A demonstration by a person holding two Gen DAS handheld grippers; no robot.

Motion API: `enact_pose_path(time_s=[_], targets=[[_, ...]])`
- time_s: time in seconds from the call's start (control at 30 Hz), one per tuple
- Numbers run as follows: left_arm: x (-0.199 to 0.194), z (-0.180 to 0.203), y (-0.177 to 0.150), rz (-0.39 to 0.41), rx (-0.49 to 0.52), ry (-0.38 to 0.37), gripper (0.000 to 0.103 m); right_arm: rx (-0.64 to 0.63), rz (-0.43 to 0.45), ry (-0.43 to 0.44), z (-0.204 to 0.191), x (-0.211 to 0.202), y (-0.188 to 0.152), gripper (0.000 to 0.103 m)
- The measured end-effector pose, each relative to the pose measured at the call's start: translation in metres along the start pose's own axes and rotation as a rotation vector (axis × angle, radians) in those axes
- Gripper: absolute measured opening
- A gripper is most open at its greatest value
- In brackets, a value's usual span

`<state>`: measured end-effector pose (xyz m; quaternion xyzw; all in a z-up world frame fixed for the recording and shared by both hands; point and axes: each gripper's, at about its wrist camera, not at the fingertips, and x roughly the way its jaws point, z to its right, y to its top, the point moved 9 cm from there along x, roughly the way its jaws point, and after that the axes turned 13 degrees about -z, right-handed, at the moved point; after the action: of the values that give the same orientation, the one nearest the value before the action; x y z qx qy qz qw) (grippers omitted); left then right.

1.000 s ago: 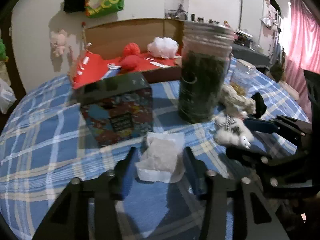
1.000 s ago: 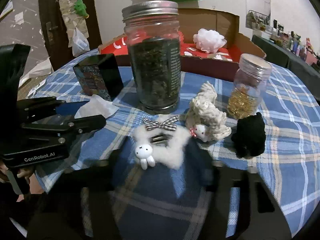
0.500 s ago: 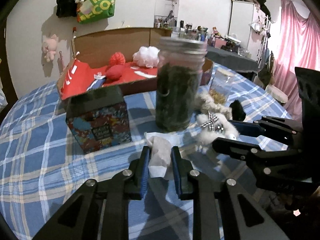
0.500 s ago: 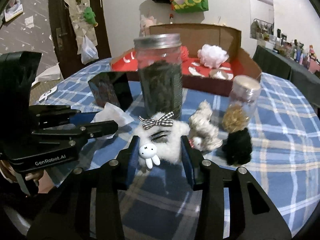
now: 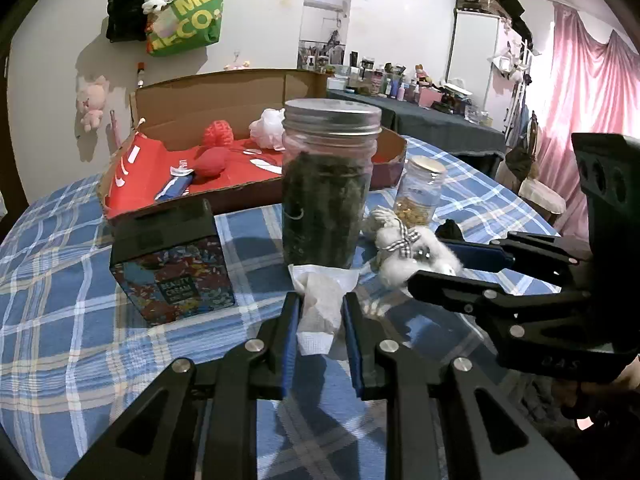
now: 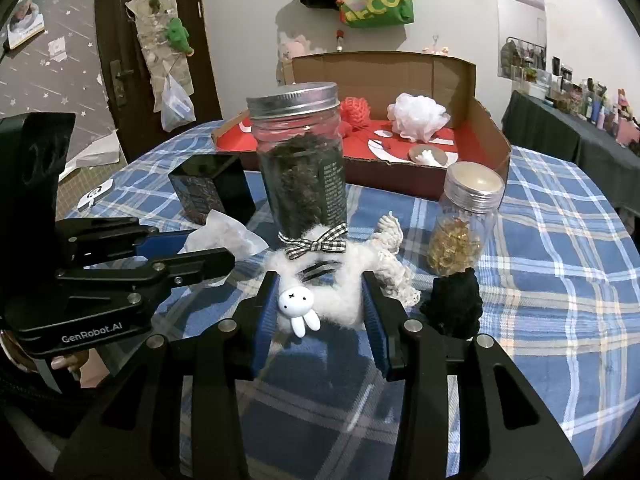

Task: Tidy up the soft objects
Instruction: 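Lift the sheep plush and tissue and carry them toward the cardboard box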

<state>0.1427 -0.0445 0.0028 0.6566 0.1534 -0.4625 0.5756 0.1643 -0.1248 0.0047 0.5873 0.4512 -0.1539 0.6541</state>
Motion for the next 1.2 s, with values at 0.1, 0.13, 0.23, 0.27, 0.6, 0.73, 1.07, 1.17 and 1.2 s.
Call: enact_pose_path(time_s=[0.1, 0.13, 0.23, 0.27, 0.6, 0.73, 1.07, 1.17, 1.2], targets=[[-0.001, 0.001, -0.001, -0.001, -0.001, -0.001, 0.023, 0.002, -0.003, 0.0, 0.001, 0.001, -0.001, 0.038], [0.0, 0.001, -0.001, 0.0, -0.001, 0.0, 0.023, 0.002, -0.004, -0.001, 0.001, 0.001, -0.001, 0.038], [0.0, 0.001, -0.001, -0.001, -0.002, -0.001, 0.023, 0.004, -0.005, -0.002, 0.002, 0.0, -0.003, 0.038], [0.0, 0.001, -0.001, -0.002, -0.002, -0.002, 0.023, 0.005, -0.005, -0.003, 0.002, 0.0, -0.003, 0.038], [-0.009, -0.029, -0.014, -0.017, -0.065, 0.025, 0.023, 0.063, -0.021, -0.028, 0.029, -0.011, -0.015, 0.038], [-0.016, -0.052, -0.023, -0.025, -0.107, 0.057, 0.023, 0.099, -0.029, -0.041, 0.045, -0.015, -0.019, 0.038], [-0.028, -0.111, -0.038, -0.04, -0.199, 0.146, 0.023, 0.133, -0.027, -0.107, 0.077, -0.026, -0.021, 0.039], [-0.027, -0.125, -0.038, -0.048, -0.215, 0.158, 0.023, 0.136, -0.022, -0.132, 0.088, -0.028, -0.018, 0.039], [-0.026, -0.129, -0.037, -0.048, -0.217, 0.162, 0.023, 0.137, -0.018, -0.139, 0.092, -0.029, -0.017, 0.039]])
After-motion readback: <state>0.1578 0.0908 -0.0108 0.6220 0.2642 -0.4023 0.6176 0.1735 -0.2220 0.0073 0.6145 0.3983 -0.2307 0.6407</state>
